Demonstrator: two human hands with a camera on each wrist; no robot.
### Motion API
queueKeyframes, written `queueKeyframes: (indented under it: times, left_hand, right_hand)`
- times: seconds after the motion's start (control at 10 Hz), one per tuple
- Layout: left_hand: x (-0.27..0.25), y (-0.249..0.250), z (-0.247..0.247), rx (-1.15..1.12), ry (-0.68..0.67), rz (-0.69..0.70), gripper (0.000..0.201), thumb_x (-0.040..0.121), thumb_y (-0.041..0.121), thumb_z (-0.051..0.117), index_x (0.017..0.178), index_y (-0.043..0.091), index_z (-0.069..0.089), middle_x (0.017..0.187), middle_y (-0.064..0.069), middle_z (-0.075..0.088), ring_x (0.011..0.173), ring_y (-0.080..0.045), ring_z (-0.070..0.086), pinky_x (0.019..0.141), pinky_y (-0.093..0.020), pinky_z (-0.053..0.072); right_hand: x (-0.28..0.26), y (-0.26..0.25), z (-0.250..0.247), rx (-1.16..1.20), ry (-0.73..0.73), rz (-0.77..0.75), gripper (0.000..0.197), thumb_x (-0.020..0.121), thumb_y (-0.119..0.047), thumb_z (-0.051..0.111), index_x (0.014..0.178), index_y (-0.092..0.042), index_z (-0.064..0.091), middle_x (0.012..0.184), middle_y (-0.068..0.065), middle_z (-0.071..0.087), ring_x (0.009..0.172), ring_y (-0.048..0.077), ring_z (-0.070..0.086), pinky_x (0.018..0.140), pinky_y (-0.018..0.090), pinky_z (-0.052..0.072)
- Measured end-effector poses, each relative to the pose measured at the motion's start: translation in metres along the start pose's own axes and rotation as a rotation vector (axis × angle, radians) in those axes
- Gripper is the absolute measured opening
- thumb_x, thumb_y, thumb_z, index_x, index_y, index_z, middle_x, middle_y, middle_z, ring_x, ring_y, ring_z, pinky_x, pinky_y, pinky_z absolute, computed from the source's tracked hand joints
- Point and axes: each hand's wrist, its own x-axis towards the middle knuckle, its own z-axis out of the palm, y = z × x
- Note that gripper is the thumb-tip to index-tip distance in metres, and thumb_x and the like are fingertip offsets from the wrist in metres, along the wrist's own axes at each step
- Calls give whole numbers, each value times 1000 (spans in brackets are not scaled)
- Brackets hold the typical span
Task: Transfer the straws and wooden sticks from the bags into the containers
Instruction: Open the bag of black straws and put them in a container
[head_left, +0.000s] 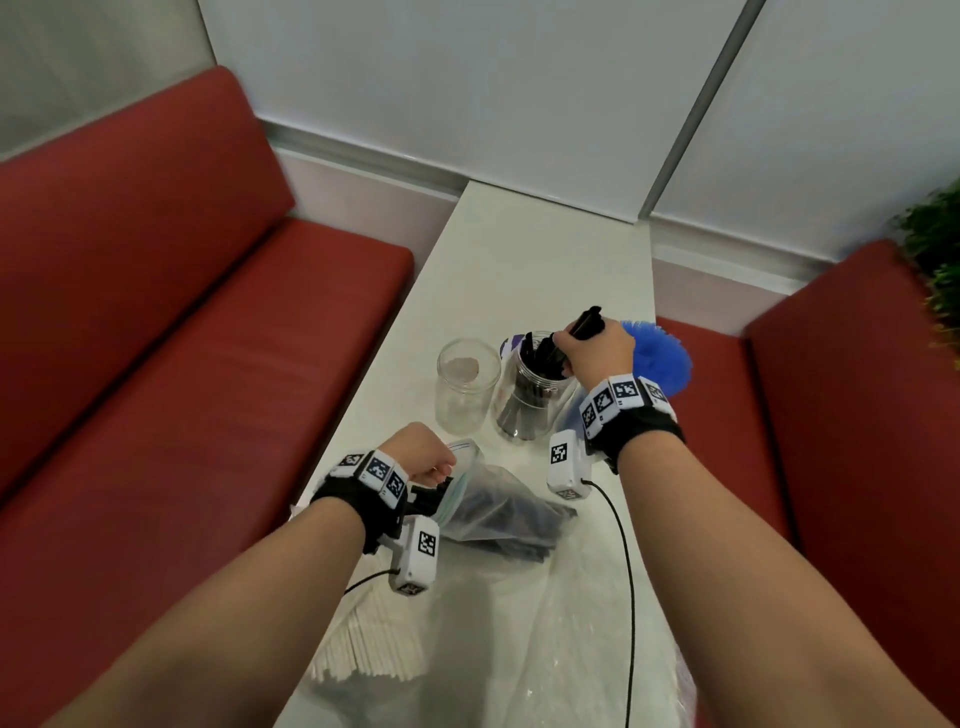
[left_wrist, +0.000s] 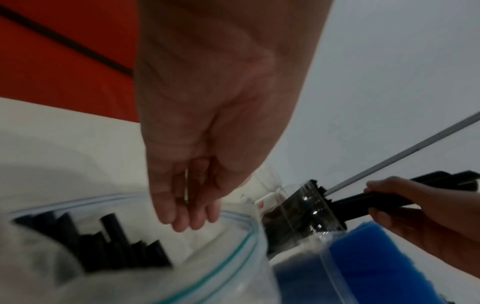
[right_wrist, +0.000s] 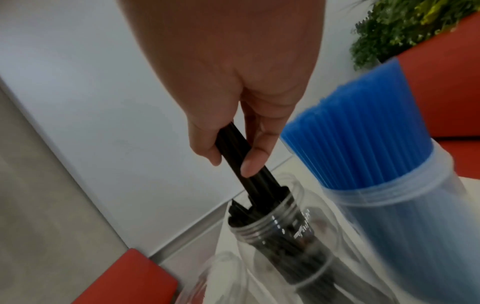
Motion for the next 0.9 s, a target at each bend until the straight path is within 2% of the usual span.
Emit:
queueKeyframes:
  times: [0.1, 0.2, 0.3, 0.4, 0.5, 0.6, 0.7, 0.8, 0.9]
  left_hand:
    - [5, -11, 8, 108, -20, 171, 26, 87, -11, 50, 79, 3, 71, 70, -9, 64, 60, -13, 59, 65, -23, 54]
    - [4, -14, 14, 581, 27, 359, 25, 90, 2, 49, 94, 7, 73, 83, -2, 65, 74, -15, 59, 71, -20, 41]
    - [1, -14, 23, 954, -16, 486, 21, 91, 3, 44, 99, 4, 63, 103, -12, 64, 91, -24, 60, 73, -23, 35]
    - [3, -16, 29, 1180, -76, 495, 13, 93, 8, 53, 103, 3, 59, 111, -16, 62, 101, -28, 60, 75, -24, 40]
    - [1, -25, 30, 1514, -199, 557, 27, 96, 15, 51, 120, 5, 59, 118, -14, 62, 95, -23, 54, 65, -15, 33]
    - [-13, -33, 35, 1753, -309, 353, 32, 85, 8, 37, 92, 29, 61, 85, 5, 54, 81, -16, 47, 77, -30, 34]
    - [-19, -37, 38, 1977, -242, 360, 38, 62, -6, 25, 71, 18, 54, 70, 0, 47, 72, -16, 41, 78, -38, 33]
    - [-18, -27, 41, 2104, -226, 445, 44, 76, -11, 34, 95, 15, 64, 91, -7, 59, 70, -12, 35, 66, -26, 29]
    - [2, -40, 34, 1520, -82, 514, 33, 99, 3, 42, 130, 4, 51, 132, -16, 52, 85, -14, 34, 55, -16, 18]
  right_hand:
    - [2, 11, 11, 1, -32, 49, 38, 87, -33, 77, 111, -7, 65, 111, 13, 71, 105, 29, 66, 90, 37, 53]
    - [3, 13, 17, 46, 34, 4, 58, 86, -35, 77, 134, -13, 51, 127, 13, 56, 103, 24, 56, 87, 32, 45]
    - [-2, 10, 25, -1, 146, -192, 51, 92, -25, 68, 138, -15, 48, 132, 12, 50, 107, 24, 52, 90, 34, 44]
    - [-8, 12, 37, -196, 86, -333, 52, 101, -26, 55, 149, -13, 41, 152, 13, 40, 141, 31, 38, 117, 42, 32]
    - [-17, 25, 53, -487, -137, -308, 70, 105, -45, 42, 161, -13, 15, 170, 11, 8, 156, 35, 1, 126, 52, 3]
    - [-23, 39, 62, -621, -276, -281, 80, 104, -54, 38, 163, -13, 3, 171, 8, -8, 156, 33, -10, 125, 52, -5]
    - [-23, 38, 63, -529, -218, -300, 75, 106, -47, 40, 163, -14, 6, 171, 7, -4, 156, 34, -10, 126, 51, -3]
    - [-25, 33, 61, -545, -273, -265, 76, 105, -46, 42, 163, -15, 3, 171, 7, -4, 156, 33, -9, 126, 50, -3]
    - [-28, 28, 55, -356, -166, -302, 66, 106, -35, 44, 162, -19, 13, 170, 9, 9, 156, 34, -3, 126, 49, 1]
